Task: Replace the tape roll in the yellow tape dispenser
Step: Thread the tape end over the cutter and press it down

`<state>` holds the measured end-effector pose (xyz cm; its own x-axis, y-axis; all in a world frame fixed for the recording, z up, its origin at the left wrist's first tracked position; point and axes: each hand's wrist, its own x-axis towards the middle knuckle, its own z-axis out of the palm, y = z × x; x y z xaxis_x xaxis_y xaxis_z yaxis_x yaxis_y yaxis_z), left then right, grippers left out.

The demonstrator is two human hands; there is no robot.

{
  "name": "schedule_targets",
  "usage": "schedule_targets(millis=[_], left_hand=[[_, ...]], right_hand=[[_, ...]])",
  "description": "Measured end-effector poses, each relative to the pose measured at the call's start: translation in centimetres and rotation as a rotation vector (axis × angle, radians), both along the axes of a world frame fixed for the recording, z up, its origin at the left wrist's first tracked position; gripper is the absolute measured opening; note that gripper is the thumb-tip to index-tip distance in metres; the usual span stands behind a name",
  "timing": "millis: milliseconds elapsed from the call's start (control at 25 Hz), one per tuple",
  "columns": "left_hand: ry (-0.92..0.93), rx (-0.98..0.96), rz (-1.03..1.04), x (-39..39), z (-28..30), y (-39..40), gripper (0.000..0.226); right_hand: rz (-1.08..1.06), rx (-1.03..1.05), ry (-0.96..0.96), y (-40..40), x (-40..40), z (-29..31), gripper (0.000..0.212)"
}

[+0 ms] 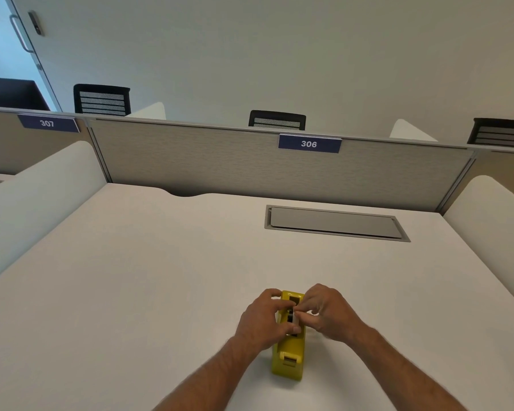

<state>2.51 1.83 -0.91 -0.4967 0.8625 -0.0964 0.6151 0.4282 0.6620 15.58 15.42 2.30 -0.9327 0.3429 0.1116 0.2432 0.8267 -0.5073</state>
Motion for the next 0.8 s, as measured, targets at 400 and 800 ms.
schedule_targets(millis=[400, 800], left_hand=[[0.023, -0.014, 0.002, 0.16, -0.21, 0.04, 0.065], [0.03, -0.007, -0.01, -0.01, 0.14, -0.06, 0.063]], right_hand=[[0.019, 0.016, 0.015, 0.14, -0.06, -0.01, 0.009], [0.056, 0.023, -0.063, 1.06, 0.13, 0.66, 0.014]])
